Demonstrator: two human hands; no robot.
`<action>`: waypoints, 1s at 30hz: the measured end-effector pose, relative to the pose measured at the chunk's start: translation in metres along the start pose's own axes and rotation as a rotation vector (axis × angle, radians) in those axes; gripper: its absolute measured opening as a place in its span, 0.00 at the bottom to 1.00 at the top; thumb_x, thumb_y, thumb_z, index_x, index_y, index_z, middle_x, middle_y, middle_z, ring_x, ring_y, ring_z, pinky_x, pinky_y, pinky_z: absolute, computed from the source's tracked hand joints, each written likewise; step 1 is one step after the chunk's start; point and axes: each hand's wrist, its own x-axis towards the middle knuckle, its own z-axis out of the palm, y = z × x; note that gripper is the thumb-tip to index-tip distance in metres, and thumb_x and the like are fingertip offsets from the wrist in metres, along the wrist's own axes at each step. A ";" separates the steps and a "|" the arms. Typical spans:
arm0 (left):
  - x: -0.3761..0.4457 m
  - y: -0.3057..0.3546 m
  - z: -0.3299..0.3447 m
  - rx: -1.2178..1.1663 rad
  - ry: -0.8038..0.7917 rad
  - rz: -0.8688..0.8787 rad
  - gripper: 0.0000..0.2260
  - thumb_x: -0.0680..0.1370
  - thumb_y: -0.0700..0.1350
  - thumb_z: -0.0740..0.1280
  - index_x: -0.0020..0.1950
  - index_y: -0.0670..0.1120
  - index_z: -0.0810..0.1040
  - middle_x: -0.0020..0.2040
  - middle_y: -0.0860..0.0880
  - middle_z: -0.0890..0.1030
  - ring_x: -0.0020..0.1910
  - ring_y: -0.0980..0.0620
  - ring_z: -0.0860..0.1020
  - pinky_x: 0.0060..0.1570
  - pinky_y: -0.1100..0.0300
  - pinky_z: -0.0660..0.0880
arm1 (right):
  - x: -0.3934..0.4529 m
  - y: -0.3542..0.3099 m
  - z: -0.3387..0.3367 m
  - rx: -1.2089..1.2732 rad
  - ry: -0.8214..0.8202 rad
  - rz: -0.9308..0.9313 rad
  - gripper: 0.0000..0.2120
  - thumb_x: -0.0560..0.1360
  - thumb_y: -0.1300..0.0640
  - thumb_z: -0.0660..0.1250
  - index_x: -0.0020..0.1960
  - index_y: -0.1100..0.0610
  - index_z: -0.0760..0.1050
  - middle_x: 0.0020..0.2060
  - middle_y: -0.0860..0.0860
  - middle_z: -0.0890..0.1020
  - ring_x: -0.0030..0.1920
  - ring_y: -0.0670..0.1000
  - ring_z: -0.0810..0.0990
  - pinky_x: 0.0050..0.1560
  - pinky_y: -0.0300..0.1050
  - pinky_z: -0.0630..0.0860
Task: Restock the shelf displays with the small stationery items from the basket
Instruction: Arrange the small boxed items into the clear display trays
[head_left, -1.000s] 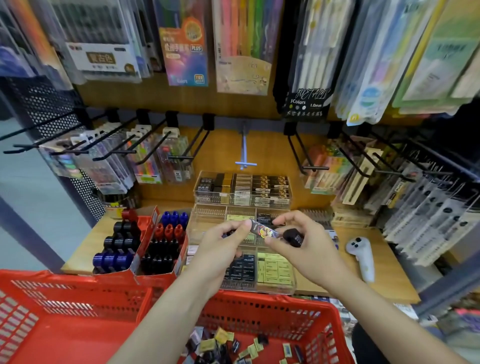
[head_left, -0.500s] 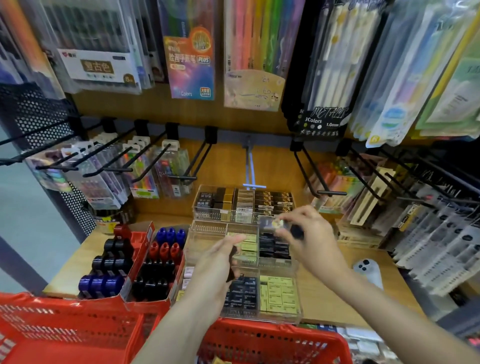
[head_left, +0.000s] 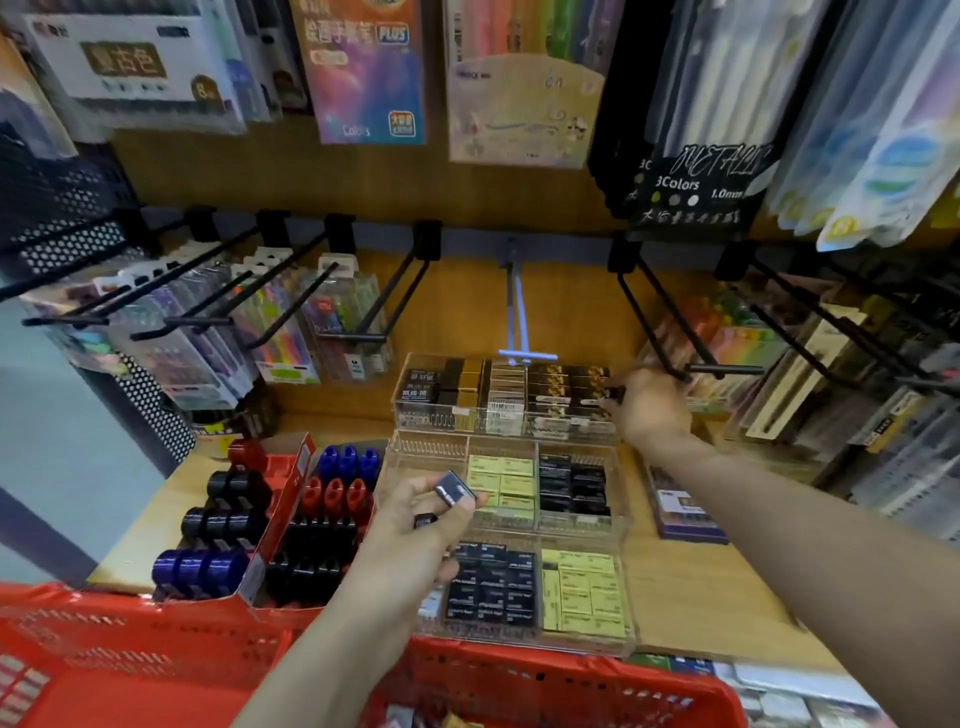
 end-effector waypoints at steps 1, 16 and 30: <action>0.001 -0.001 -0.001 0.015 0.006 0.001 0.10 0.78 0.44 0.70 0.58 0.52 0.75 0.39 0.57 0.82 0.34 0.58 0.70 0.33 0.62 0.68 | 0.002 -0.001 0.003 0.005 0.016 0.010 0.15 0.78 0.50 0.68 0.63 0.54 0.78 0.58 0.57 0.81 0.60 0.60 0.78 0.56 0.54 0.79; -0.017 0.007 0.016 0.069 -0.011 0.069 0.15 0.77 0.45 0.72 0.57 0.65 0.80 0.52 0.53 0.81 0.49 0.54 0.79 0.40 0.62 0.76 | -0.139 -0.018 -0.051 1.520 -0.840 0.346 0.14 0.78 0.71 0.63 0.62 0.61 0.71 0.55 0.61 0.83 0.53 0.58 0.85 0.44 0.45 0.83; 0.005 -0.018 -0.005 0.087 -0.040 -0.016 0.18 0.81 0.40 0.64 0.64 0.62 0.76 0.34 0.52 0.75 0.30 0.57 0.67 0.27 0.65 0.67 | -0.114 0.026 -0.030 0.596 -0.312 0.129 0.10 0.73 0.56 0.75 0.53 0.55 0.79 0.44 0.55 0.84 0.40 0.50 0.84 0.32 0.40 0.75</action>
